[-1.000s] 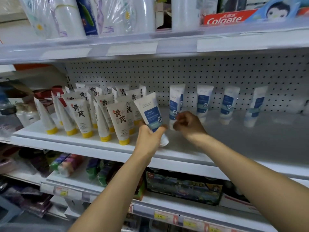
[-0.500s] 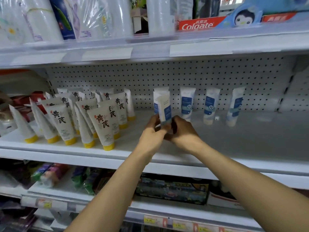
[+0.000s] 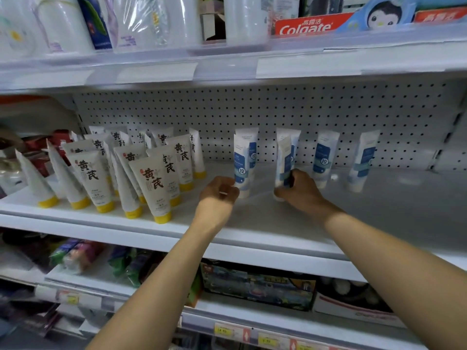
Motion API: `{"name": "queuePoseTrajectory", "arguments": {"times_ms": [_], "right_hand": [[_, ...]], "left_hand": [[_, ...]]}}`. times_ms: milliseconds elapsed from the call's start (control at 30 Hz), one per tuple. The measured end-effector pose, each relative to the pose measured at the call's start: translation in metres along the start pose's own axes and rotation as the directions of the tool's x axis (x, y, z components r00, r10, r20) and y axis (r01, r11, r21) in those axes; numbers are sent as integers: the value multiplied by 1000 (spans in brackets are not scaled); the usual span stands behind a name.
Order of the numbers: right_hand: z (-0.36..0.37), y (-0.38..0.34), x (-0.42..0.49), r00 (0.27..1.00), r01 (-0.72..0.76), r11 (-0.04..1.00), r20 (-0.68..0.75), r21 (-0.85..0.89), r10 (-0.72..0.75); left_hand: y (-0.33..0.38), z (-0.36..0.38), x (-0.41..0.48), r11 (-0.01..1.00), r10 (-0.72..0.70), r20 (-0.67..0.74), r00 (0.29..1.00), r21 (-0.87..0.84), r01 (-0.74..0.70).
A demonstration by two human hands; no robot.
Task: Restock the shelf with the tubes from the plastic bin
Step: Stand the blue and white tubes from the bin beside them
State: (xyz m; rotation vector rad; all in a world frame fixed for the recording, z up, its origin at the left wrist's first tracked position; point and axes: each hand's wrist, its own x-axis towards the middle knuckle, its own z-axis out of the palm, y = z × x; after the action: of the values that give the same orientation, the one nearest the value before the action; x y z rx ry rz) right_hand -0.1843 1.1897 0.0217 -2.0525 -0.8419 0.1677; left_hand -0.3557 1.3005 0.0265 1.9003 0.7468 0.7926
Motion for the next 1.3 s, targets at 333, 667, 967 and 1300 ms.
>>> {"name": "queuePoseTrajectory", "arguments": {"times_ms": [333,667,967,1300], "right_hand": [[-1,2,-13,992,-127,988,-32,-85,125],[22,-62,-120,997,76,869,39,-488,-65],[132,-135,-207,922,387,747,217,-541,-321],[319,-188,-262,722,618,709,603,-341,-339]], "left_hand": [[2,-15,-8,995,48,48,998,83,-52],[-30,-82,-65,925,242,154,958,262,-276],[-109,-223,-130,786,182,170,969,567,-247],[-253,-386,-218,804,-211,-36,977,562,194]]}}
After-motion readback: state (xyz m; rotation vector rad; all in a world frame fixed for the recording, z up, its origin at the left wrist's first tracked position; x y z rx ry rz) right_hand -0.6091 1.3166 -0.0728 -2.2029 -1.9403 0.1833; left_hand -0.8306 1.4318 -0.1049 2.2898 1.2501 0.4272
